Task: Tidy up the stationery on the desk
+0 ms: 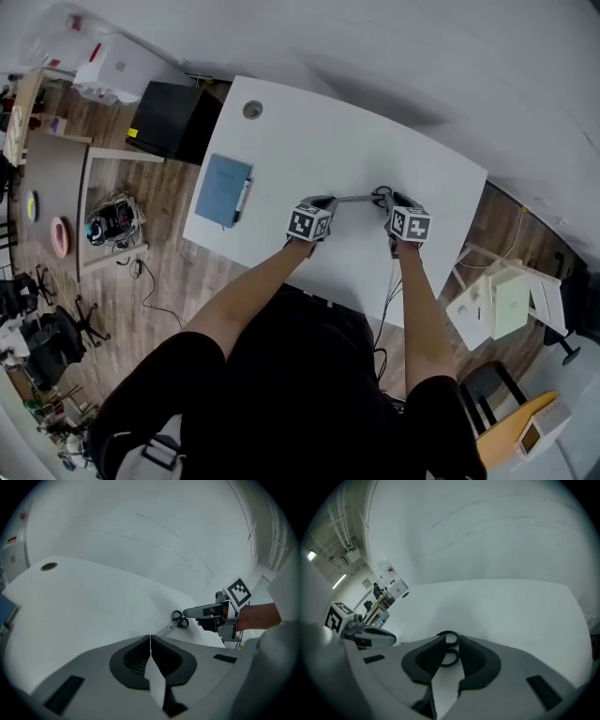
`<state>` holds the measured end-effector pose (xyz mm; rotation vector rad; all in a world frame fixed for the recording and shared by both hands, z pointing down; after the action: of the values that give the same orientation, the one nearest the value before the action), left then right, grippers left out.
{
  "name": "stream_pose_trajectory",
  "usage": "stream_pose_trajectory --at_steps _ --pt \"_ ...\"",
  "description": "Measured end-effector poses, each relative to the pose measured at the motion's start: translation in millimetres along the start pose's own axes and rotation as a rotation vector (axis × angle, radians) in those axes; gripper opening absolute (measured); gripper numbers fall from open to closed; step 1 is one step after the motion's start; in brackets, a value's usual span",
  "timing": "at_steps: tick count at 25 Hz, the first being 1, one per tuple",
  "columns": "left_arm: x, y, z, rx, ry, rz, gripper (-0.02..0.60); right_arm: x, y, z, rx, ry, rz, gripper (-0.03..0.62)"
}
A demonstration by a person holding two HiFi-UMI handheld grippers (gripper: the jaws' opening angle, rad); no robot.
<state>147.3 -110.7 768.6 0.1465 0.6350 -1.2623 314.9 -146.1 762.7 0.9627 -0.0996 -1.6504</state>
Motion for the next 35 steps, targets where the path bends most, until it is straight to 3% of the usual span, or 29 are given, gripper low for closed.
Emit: stream_pose_trajectory --at_steps 5,13,16,23,30,35 --pt "-15.1 -3.5 11.7 0.04 -0.072 0.035 0.015 -9.6 0.0 2.6 0.014 -0.018 0.018 0.084" --pt "11.4 -8.5 23.8 0.027 -0.088 0.044 0.015 -36.9 -10.0 -12.8 -0.018 -0.037 0.041 0.084" --pt "27.2 -5.2 25.0 0.011 -0.092 0.087 0.015 -64.8 -30.4 -13.1 0.012 -0.073 0.064 0.084" --pt "28.8 -4.2 29.3 0.025 -0.078 0.085 0.015 -89.7 -67.7 -0.7 0.053 -0.059 0.135 0.091" --pt "23.4 -3.7 34.9 0.005 -0.068 0.072 0.015 -112.2 -115.7 23.3 0.139 -0.184 0.049 0.091" --pt "27.4 -4.1 24.4 -0.024 -0.038 0.07 0.015 -94.2 -109.6 13.5 0.088 -0.113 0.029 0.091"
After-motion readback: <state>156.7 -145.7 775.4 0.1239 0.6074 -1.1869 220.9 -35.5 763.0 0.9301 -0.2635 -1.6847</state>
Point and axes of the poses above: the fingertips, and each gripper's own axes: z forward along the fingers, y to its right, x out of its top, the point moved 1 cm from there along -z, backward along the fingers, and after that the axes turned 15 degrees about x, right-handed, at the moved point
